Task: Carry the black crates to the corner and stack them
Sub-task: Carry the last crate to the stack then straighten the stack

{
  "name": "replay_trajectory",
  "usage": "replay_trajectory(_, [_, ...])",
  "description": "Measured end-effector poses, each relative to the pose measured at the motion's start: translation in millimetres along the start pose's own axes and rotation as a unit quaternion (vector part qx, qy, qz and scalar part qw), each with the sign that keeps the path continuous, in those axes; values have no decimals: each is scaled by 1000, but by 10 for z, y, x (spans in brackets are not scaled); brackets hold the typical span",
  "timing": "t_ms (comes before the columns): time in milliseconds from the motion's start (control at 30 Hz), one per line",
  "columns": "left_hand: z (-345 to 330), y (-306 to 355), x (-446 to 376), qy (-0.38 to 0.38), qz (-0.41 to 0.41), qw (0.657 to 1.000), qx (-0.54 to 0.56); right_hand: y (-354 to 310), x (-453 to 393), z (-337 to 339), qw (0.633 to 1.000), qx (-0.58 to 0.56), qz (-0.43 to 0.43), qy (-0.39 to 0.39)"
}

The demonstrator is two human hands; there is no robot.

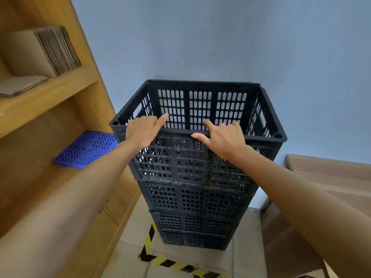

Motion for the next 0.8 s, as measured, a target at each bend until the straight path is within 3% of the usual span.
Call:
replay_trajectory(233, [-7,-24,-67,-2,36,999,34,28,-100,-13,1000,-3,9,-3])
replay_trajectory(567, [86,82,72,-26,-22,998,46,-29,28,17,1000,-16,-21,-9])
replay_trajectory(800, [73,67,99,-25,-41,997,58,-392,-43,119,991,-14,-108,78])
Point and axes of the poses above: each hand's wrist, its own x-axis away from the middle knuckle, its own z-axis out of the back of the hand, y = z × x, the point moved 8 cm from there along -x, towards the middle knuckle, and after that the axes turned 6 degrees about -z, right-handed, at the moved point
